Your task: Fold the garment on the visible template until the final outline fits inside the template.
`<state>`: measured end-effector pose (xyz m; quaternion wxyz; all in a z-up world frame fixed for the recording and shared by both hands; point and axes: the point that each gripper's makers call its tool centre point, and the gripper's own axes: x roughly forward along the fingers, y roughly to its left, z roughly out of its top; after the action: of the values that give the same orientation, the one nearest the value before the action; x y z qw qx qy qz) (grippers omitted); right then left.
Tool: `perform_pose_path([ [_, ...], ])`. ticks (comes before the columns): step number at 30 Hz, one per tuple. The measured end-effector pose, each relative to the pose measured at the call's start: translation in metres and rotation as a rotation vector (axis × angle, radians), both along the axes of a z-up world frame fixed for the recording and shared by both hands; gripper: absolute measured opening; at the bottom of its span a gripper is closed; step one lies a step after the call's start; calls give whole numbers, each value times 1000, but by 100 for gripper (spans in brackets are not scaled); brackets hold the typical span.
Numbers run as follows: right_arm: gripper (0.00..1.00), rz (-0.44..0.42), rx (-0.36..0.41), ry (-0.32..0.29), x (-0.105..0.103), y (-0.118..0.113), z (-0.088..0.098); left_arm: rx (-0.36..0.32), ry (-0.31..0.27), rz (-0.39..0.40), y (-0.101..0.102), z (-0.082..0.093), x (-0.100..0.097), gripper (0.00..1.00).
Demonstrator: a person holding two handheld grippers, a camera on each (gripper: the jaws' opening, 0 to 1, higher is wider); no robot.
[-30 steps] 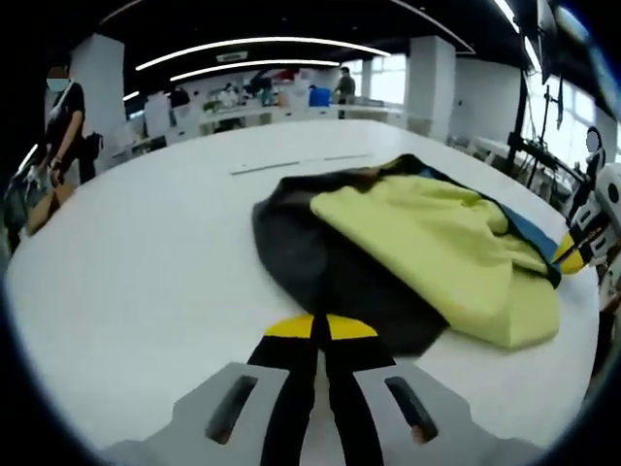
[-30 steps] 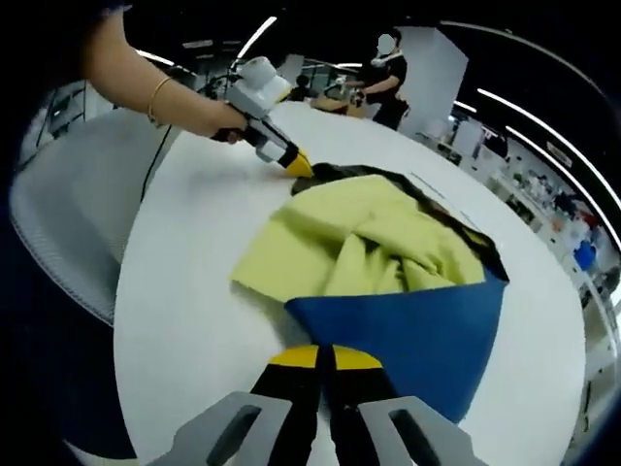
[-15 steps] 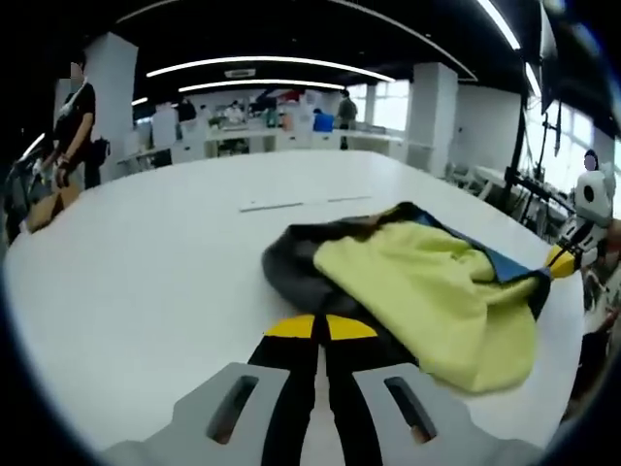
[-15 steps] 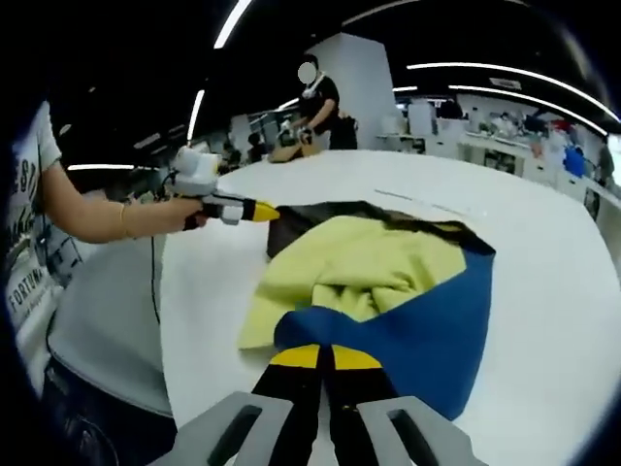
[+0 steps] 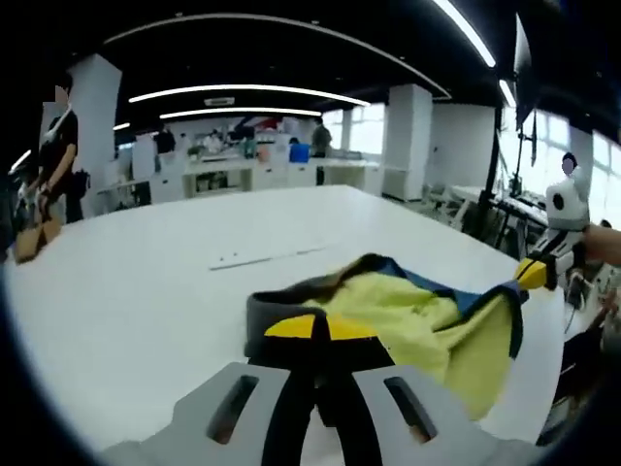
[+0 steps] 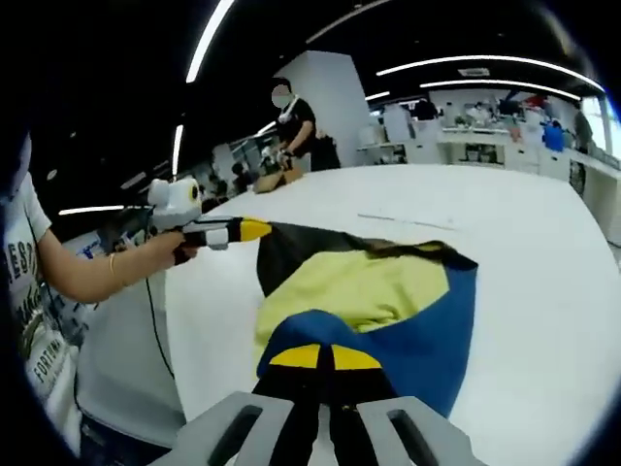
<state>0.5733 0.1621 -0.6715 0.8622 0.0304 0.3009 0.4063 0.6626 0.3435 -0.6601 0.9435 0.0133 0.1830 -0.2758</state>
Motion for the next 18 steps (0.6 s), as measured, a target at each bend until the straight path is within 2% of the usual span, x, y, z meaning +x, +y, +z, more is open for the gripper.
perform_pose_path([
  [4,0,0,-13,4,1,0,-1,-19,26,-41,-23,-5,-3,0],
  [9,0,10,-43,6,-1,1,-7,-5,59,-87,-46,-21,-6,0],
  [15,0,26,-63,9,-3,0,-10,9,121,-108,-65,-51,-14,0],
  [18,0,27,-67,10,-2,-2,-10,30,127,-111,-68,-65,-15,0],
])
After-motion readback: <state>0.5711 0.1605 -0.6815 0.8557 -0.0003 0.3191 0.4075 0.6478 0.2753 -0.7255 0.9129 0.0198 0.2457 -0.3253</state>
